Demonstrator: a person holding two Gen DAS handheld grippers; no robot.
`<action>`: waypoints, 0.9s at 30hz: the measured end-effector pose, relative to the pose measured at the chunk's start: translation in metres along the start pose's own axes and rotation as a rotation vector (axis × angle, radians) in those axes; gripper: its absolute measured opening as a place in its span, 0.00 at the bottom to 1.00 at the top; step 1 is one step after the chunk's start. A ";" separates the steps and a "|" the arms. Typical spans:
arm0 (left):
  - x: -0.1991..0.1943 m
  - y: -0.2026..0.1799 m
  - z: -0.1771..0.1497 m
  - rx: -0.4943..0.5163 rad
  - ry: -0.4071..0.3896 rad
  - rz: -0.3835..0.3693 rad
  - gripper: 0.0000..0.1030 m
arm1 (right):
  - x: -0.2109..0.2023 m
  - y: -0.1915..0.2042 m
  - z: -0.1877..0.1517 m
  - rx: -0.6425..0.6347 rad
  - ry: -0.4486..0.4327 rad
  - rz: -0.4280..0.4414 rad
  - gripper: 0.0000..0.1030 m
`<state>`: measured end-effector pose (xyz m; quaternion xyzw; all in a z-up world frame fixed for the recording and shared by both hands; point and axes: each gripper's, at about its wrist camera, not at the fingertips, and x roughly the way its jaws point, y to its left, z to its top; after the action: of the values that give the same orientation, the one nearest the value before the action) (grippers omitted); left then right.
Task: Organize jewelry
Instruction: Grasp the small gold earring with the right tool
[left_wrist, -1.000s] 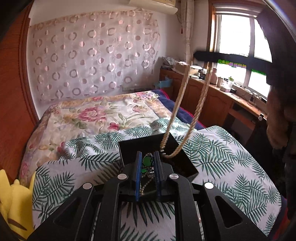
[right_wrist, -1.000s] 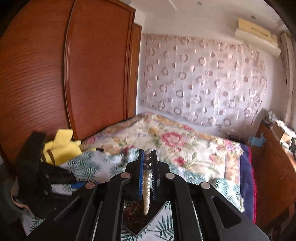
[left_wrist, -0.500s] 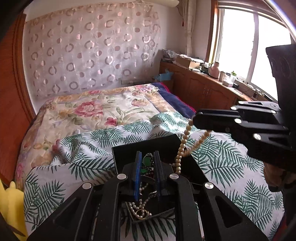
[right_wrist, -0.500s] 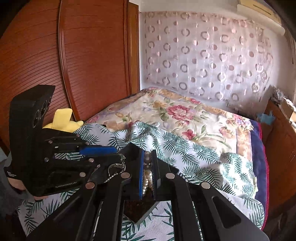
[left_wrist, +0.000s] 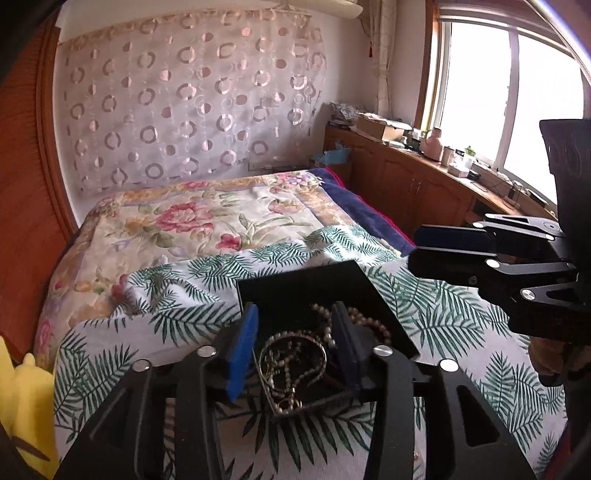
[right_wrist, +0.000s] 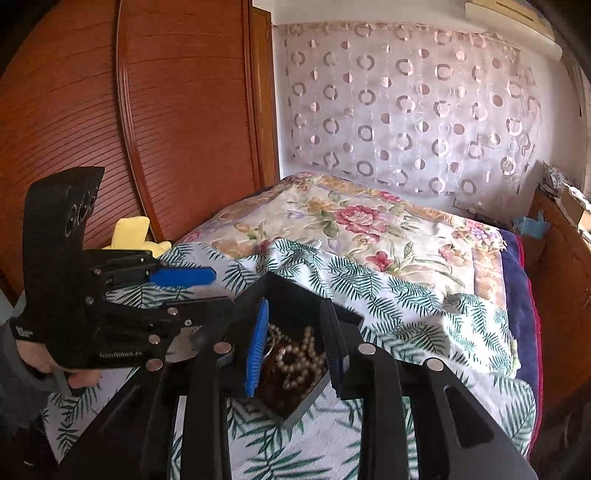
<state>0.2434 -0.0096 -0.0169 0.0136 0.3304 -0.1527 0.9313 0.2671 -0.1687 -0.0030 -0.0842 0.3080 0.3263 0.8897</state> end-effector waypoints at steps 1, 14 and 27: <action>-0.002 0.000 -0.003 0.003 0.003 0.002 0.40 | -0.002 0.002 -0.005 0.001 0.003 0.003 0.31; -0.029 -0.006 -0.050 0.022 0.022 0.026 0.83 | -0.008 0.034 -0.084 -0.009 0.120 0.009 0.31; -0.044 0.000 -0.108 -0.022 0.088 0.042 0.86 | 0.010 0.069 -0.122 -0.041 0.235 0.058 0.31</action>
<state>0.1452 0.0164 -0.0745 0.0169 0.3723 -0.1286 0.9190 0.1695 -0.1527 -0.1027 -0.1311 0.4056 0.3460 0.8358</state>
